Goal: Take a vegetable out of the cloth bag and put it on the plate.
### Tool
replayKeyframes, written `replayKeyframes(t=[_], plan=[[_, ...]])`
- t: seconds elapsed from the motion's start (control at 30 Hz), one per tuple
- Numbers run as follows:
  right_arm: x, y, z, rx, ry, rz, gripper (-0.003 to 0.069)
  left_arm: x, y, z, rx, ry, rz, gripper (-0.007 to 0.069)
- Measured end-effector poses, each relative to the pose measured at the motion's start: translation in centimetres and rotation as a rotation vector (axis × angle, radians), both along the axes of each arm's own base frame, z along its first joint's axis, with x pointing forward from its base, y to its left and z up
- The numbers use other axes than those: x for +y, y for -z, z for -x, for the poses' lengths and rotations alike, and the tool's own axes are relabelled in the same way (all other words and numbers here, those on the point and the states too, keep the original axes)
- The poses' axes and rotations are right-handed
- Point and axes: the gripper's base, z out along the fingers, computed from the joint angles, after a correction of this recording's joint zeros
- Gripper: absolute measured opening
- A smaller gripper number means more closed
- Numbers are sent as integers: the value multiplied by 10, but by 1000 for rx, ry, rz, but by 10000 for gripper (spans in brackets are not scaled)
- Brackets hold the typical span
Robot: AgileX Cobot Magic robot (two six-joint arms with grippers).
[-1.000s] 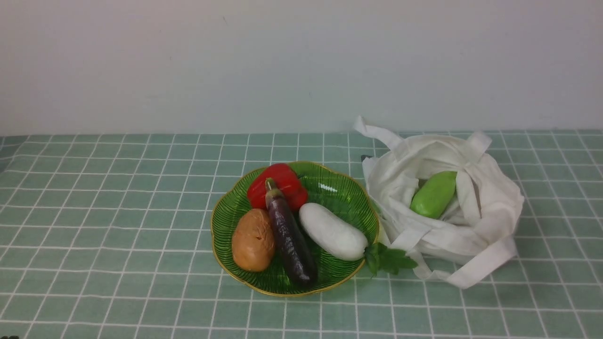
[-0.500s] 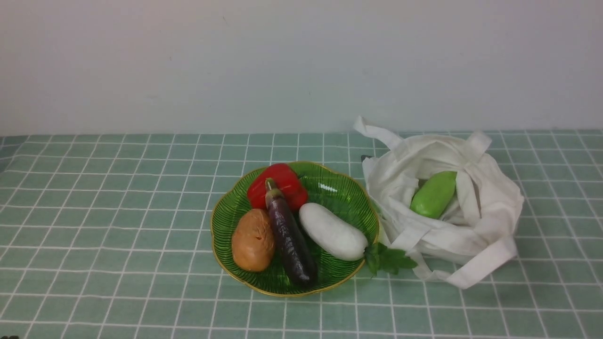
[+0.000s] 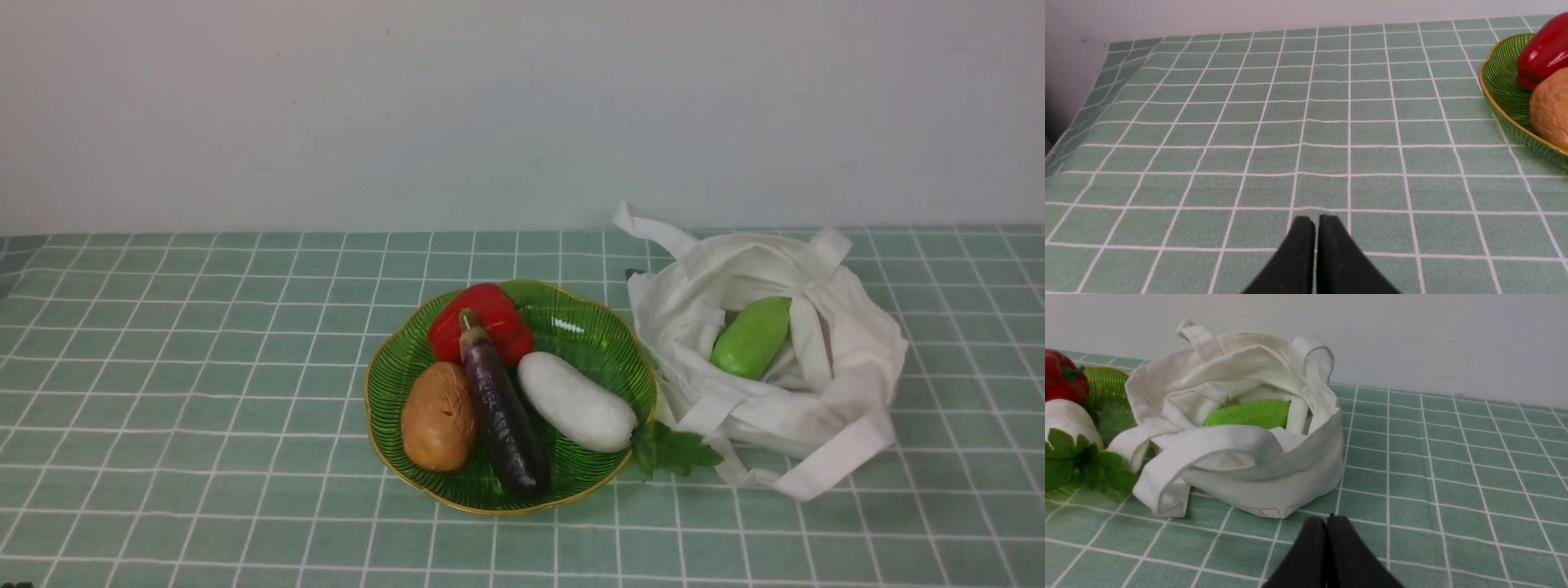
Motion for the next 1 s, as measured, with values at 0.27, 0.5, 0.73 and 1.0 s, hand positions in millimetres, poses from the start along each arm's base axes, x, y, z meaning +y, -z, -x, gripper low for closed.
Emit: replayKeyframes(t=[0.27,0.5,0.73,1.0], plan=[[0,0,0,0,0,1,-14,0,0,0,0,0,0,-8],[0,0,0,0,0,2,-14,0,0,0,0,0,0,-8],[-2,0,0,0,38,2,-15,0,0,0,0,0,0,-8],[-3,0,0,0,61,2,-15,0,0,0,0,0,0,-8]])
